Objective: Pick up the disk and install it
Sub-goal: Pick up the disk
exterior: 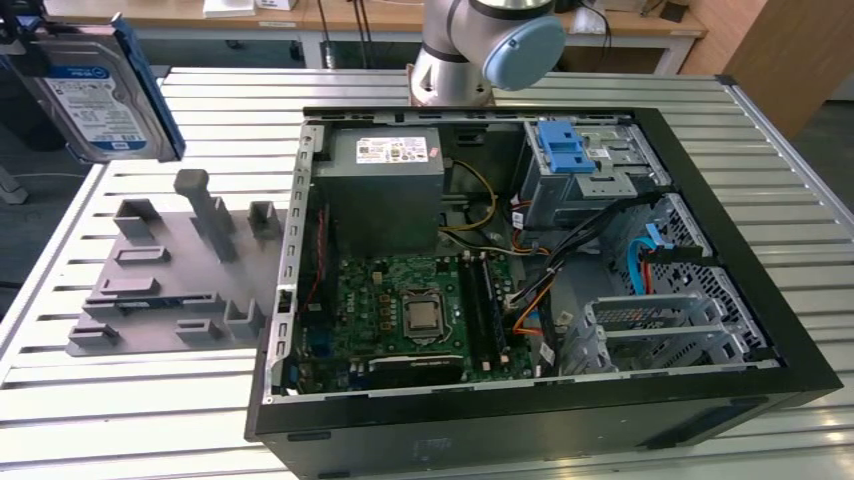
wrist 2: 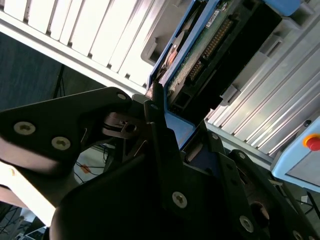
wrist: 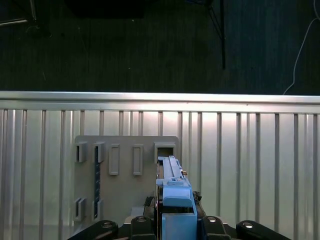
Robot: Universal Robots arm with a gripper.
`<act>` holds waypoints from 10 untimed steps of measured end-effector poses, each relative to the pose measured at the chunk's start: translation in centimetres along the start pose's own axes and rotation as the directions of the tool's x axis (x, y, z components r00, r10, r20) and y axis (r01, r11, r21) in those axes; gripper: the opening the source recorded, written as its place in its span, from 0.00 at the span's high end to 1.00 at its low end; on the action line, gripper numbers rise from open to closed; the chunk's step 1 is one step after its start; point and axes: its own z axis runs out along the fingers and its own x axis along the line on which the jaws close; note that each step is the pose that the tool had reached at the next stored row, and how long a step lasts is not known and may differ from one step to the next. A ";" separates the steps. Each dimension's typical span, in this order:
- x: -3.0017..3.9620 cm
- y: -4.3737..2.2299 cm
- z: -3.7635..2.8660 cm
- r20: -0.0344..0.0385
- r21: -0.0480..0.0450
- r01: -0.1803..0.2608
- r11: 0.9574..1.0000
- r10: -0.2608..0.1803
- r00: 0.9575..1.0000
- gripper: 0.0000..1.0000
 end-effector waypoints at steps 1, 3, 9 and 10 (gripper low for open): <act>0.00 0.00 -0.11 0.000 0.000 0.000 1.000 0.000 1.000 0.64; 0.00 0.01 -0.32 0.000 0.000 0.000 1.000 0.000 1.000 0.64; -0.01 0.01 -0.95 0.000 0.000 0.000 1.000 0.000 1.000 0.64; -0.01 0.02 -1.06 0.000 0.000 0.000 1.000 0.000 1.000 0.64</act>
